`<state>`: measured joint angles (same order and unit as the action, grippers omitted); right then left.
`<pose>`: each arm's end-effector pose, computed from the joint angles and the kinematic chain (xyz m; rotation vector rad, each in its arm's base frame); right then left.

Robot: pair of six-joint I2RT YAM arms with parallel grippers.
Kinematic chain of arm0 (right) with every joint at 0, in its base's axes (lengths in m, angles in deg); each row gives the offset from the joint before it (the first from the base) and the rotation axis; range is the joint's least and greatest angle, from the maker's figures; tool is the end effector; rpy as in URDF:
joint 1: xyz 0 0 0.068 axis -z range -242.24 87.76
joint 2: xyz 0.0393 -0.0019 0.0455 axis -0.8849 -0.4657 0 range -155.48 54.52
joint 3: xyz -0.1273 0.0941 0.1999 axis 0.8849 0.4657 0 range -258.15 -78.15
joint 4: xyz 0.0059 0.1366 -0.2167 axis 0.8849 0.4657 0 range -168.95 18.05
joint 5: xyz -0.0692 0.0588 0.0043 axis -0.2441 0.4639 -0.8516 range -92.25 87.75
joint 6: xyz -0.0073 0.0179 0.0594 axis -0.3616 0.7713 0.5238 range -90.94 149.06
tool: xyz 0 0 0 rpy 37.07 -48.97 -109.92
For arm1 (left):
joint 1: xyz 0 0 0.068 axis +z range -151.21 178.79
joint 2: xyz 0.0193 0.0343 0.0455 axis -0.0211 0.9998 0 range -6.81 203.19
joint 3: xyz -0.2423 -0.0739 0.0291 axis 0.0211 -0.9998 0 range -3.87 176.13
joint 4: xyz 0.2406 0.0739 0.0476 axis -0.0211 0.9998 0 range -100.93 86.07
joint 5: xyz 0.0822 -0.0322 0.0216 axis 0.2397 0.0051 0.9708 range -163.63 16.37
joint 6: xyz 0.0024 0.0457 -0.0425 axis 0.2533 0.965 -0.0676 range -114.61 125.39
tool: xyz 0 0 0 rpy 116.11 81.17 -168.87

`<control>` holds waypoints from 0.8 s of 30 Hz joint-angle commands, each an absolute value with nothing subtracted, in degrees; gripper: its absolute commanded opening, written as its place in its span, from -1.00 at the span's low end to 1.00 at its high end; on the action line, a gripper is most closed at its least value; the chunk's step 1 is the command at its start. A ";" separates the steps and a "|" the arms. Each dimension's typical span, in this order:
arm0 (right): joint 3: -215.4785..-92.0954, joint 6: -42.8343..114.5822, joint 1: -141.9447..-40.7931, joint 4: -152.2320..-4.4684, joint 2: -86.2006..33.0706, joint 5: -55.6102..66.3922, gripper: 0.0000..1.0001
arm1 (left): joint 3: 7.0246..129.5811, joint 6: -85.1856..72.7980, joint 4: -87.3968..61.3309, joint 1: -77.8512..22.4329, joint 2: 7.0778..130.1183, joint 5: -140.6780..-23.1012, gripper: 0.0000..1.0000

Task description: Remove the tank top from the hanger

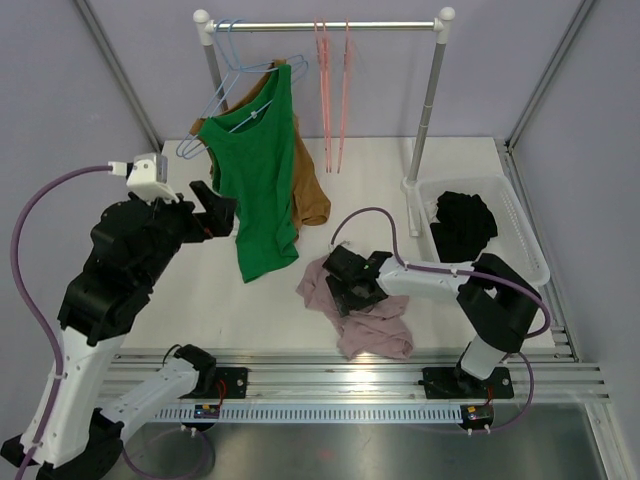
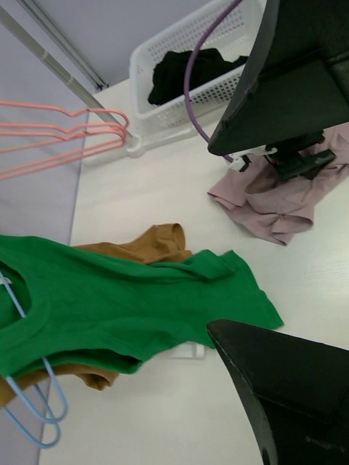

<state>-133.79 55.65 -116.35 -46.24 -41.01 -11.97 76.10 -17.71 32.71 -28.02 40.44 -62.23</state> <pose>0.1835 0.2399 0.1351 -0.6305 2.7281 0.0959 0.1298 -0.0551 0.4508 -0.0886 1.7779 -0.4574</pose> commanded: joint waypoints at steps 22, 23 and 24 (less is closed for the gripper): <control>-153.46 49.19 -104.97 -30.08 -14.31 -31.34 -1.00 | 45.97 -7.88 24.58 -24.86 15.87 -46.99 0.98; -156.17 47.97 -103.65 -29.82 -13.61 -31.69 -1.00 | 45.88 -8.06 24.58 -24.68 16.13 -47.61 0.98; -157.59 47.26 -100.68 -29.55 -13.43 -31.87 -1.00 | 45.88 -8.06 24.67 -24.59 16.39 -47.79 0.98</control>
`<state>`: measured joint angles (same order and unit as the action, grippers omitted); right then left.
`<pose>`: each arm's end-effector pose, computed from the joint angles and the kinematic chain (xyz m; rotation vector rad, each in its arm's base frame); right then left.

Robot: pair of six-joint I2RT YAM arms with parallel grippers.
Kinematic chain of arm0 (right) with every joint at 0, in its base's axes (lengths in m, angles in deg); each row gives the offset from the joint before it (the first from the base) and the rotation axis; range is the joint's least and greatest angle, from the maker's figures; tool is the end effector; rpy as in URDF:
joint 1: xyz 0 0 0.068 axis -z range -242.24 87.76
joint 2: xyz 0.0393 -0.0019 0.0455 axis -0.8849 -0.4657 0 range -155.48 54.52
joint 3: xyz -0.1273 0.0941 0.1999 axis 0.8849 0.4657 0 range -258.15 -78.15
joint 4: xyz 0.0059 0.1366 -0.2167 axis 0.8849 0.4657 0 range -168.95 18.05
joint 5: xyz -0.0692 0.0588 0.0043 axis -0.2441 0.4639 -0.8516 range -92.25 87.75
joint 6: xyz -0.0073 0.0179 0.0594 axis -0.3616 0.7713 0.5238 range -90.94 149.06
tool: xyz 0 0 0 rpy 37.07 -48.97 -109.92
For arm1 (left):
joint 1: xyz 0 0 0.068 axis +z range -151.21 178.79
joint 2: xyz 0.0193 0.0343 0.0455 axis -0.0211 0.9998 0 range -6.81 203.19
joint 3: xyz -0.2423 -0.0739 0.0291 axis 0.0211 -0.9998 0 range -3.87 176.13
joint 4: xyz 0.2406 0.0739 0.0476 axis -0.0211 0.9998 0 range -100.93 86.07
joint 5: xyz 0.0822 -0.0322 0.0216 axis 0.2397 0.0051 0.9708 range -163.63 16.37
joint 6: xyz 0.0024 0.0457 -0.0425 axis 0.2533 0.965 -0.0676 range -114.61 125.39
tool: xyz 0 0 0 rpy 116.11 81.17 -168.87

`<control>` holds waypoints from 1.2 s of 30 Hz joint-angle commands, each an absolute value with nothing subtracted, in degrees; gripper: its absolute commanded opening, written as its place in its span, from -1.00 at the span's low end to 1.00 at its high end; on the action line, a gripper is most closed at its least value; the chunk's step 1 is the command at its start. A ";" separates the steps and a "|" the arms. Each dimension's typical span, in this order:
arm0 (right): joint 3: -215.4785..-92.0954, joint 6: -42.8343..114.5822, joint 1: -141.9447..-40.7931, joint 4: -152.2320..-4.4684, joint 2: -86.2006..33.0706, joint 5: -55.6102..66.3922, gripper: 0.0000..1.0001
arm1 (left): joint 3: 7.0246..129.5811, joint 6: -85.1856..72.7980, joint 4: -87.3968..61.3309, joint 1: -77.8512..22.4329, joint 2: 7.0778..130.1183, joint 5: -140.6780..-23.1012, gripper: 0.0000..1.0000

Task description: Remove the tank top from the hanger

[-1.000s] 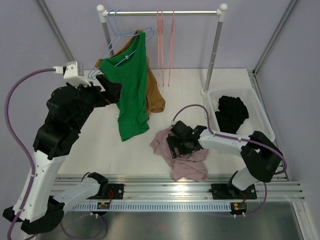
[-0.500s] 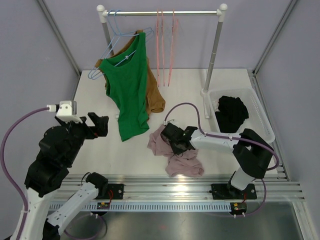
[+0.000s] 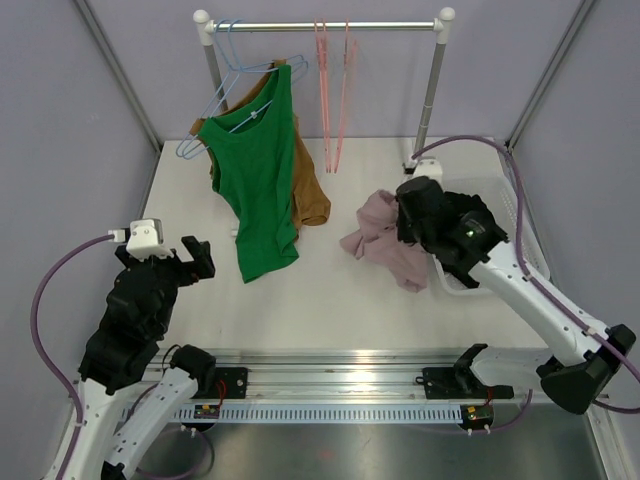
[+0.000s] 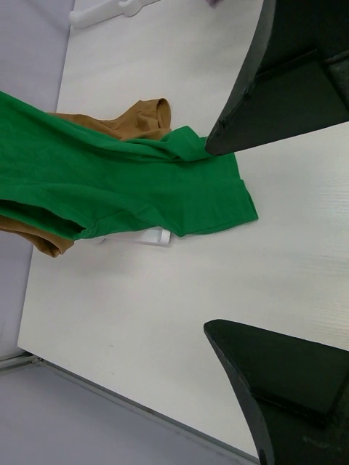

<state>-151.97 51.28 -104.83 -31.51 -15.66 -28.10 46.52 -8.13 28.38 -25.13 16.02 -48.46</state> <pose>0.2026 0.1581 0.3387 -0.1796 2.2371 0.0777 0.0930 -0.0192 0.3489 -0.1559 1.7500 -0.0858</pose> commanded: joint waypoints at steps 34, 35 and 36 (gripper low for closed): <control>-155.05 50.15 -58.55 -42.13 -44.72 -14.55 0.01 | 45.97 -11.32 23.35 -18.88 19.20 -49.81 0.98; -157.32 49.98 -58.55 -41.08 -42.45 -15.08 0.17 | 47.19 -11.23 23.96 -18.88 19.64 -50.07 0.98; -158.65 50.06 -58.64 -38.89 -41.30 -16.30 0.25 | 47.98 -11.14 24.66 -18.79 19.91 -50.16 0.98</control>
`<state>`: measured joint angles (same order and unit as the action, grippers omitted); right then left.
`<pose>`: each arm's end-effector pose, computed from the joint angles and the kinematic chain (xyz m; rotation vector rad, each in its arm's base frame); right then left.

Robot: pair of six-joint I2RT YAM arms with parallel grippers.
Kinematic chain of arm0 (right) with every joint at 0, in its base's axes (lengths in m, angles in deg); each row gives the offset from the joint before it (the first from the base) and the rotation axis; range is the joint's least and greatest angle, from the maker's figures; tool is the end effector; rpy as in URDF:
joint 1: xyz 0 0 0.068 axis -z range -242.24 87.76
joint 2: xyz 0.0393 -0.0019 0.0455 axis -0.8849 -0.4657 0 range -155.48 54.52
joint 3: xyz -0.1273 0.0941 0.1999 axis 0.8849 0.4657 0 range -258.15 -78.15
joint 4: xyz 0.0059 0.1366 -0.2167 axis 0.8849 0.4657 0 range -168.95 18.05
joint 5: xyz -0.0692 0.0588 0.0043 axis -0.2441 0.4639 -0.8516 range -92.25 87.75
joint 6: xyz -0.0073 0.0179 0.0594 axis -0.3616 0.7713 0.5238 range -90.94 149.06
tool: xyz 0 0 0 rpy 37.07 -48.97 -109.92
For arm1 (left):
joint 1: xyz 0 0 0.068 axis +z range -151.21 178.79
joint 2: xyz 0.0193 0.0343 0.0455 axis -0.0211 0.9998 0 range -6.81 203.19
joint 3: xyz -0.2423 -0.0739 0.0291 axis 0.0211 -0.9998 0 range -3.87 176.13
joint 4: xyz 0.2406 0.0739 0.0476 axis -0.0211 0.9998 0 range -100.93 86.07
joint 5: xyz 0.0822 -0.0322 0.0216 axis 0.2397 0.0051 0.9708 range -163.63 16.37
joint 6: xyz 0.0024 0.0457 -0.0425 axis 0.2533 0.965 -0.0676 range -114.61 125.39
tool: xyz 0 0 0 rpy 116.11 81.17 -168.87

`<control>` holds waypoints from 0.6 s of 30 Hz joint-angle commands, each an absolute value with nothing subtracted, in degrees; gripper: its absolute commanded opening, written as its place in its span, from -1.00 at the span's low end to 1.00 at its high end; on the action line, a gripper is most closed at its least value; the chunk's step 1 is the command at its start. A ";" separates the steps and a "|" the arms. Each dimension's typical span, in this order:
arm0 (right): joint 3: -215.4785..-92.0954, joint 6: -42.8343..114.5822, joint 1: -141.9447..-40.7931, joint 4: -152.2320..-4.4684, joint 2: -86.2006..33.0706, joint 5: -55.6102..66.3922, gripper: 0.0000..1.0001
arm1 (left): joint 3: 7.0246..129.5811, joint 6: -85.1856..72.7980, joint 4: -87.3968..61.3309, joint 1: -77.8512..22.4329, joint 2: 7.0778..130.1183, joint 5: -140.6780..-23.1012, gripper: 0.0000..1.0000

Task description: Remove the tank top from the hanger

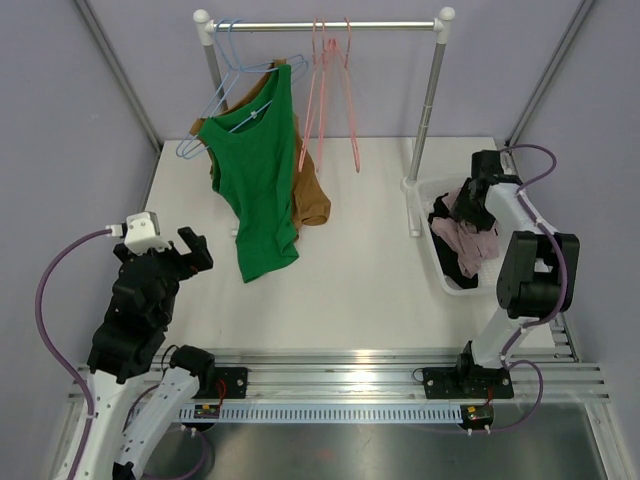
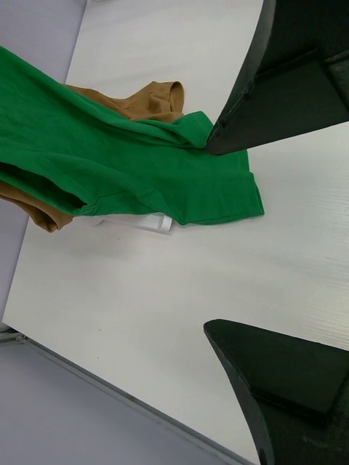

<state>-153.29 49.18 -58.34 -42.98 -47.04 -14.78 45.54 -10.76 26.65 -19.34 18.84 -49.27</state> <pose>0.3645 -0.0352 0.1946 0.6164 2.5562 -0.1947 0.1083 -0.0149 0.3431 -0.2681 1.7702 -0.0437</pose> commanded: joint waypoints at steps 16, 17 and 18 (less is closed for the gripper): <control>-145.85 53.13 -58.55 -51.94 0.61 24.16 0.99 | 87.50 -8.51 37.32 -18.88 45.21 -64.92 0.98; -142.35 56.36 -58.55 -55.79 1.77 27.86 0.99 | 89.54 -8.15 37.50 -18.88 46.88 -65.36 0.98; -140.66 57.96 -58.55 -57.31 2.74 34.25 0.99 | 91.13 -7.80 37.50 -18.88 48.81 -65.80 0.98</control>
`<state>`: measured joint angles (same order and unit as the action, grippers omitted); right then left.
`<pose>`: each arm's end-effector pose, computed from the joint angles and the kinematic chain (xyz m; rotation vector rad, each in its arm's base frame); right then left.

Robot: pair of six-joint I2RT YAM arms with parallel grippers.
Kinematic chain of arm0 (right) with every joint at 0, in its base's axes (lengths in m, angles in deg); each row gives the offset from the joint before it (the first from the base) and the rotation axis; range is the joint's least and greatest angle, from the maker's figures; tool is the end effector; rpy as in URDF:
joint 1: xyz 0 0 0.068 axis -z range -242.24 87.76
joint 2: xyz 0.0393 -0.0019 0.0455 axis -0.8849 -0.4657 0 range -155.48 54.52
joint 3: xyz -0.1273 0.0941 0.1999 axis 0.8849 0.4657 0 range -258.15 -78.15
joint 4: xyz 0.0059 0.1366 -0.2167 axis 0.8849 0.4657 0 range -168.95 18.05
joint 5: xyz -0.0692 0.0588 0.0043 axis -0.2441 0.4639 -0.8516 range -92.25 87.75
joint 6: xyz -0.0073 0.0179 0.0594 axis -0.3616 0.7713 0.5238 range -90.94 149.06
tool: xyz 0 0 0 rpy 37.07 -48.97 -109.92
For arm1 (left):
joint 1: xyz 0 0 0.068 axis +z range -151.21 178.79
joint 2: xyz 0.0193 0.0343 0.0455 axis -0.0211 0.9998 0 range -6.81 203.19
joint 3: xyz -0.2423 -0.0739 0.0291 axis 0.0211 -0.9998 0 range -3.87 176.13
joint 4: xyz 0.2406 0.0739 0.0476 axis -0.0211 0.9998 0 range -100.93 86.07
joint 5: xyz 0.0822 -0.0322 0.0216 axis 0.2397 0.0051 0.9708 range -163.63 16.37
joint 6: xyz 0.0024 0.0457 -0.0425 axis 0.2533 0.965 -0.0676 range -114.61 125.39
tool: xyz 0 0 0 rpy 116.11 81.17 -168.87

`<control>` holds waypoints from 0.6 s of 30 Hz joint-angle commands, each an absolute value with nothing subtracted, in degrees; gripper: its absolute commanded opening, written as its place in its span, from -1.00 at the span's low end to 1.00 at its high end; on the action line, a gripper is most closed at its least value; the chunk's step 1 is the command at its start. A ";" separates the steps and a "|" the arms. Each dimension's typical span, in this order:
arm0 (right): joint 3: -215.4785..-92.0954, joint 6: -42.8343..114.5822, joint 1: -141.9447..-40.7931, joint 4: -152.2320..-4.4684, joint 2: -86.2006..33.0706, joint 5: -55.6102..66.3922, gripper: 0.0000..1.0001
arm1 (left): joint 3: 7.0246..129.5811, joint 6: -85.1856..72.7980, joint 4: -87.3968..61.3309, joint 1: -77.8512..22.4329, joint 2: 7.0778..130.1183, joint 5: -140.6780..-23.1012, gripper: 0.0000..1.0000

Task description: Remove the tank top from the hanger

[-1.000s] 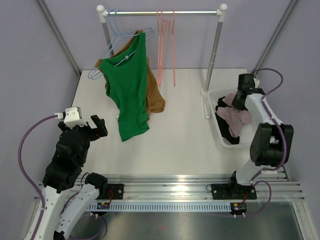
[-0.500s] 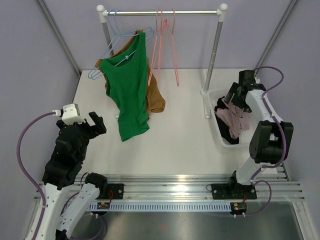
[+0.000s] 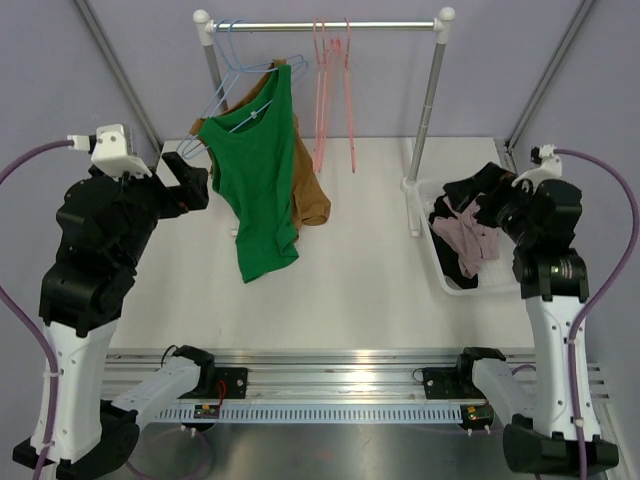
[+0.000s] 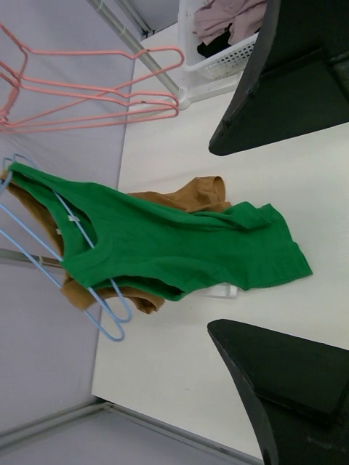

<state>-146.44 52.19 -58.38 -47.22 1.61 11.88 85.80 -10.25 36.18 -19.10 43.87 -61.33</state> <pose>0.2024 -0.0020 0.3969 0.2670 1.8535 0.4614 0.1287 -0.0309 0.4837 -0.1261 1.7110 -0.2512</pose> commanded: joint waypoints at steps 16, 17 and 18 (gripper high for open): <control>-127.72 62.47 -61.27 -60.67 16.19 41.79 0.86 | 109.39 2.04 22.64 -15.80 76.32 -69.85 0.98; -127.98 61.85 -61.88 -59.53 16.37 41.26 0.86 | 110.99 2.31 23.25 -15.54 77.82 -70.37 0.98; -128.42 61.23 -63.54 -58.83 16.28 40.12 0.86 | 112.75 3.09 23.78 -14.75 80.88 -70.72 0.98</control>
<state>-126.60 62.51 -60.99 -58.28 16.34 39.46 106.50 -0.24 27.38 -16.19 77.61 -67.78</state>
